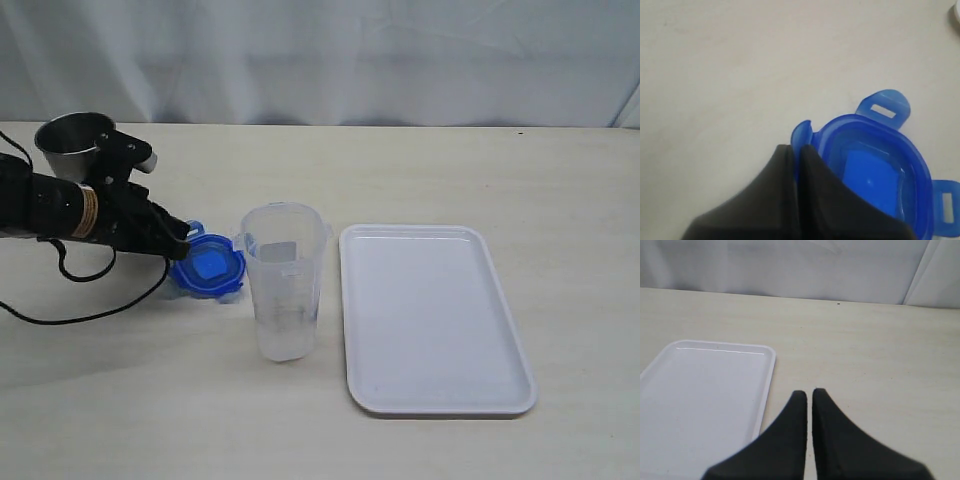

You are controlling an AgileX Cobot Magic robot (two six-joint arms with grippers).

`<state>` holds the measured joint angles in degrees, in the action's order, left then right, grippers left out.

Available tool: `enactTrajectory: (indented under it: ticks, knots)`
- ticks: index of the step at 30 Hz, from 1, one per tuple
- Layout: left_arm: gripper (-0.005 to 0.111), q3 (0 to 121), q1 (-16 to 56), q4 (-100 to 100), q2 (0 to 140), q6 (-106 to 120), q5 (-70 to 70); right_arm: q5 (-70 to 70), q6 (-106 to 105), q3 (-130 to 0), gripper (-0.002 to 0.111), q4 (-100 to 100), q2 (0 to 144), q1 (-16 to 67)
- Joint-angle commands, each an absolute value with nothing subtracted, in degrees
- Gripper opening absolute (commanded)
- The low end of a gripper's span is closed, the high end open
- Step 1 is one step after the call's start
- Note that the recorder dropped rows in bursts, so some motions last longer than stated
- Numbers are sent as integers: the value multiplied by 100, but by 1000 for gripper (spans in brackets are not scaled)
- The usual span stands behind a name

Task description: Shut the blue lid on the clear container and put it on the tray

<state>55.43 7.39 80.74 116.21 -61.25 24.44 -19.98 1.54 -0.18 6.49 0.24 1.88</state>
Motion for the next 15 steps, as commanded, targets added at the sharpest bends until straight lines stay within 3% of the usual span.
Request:
enactTrajectory:
  ticks: [1,15]
  knots:
    - [0,5067,723,7982,11317,-6114,2078,-1983,126,0,4,644,0,149]
    - [0,4470,733,7680,10977,-6128,1760,-1983,126,0,4,644,0,149]
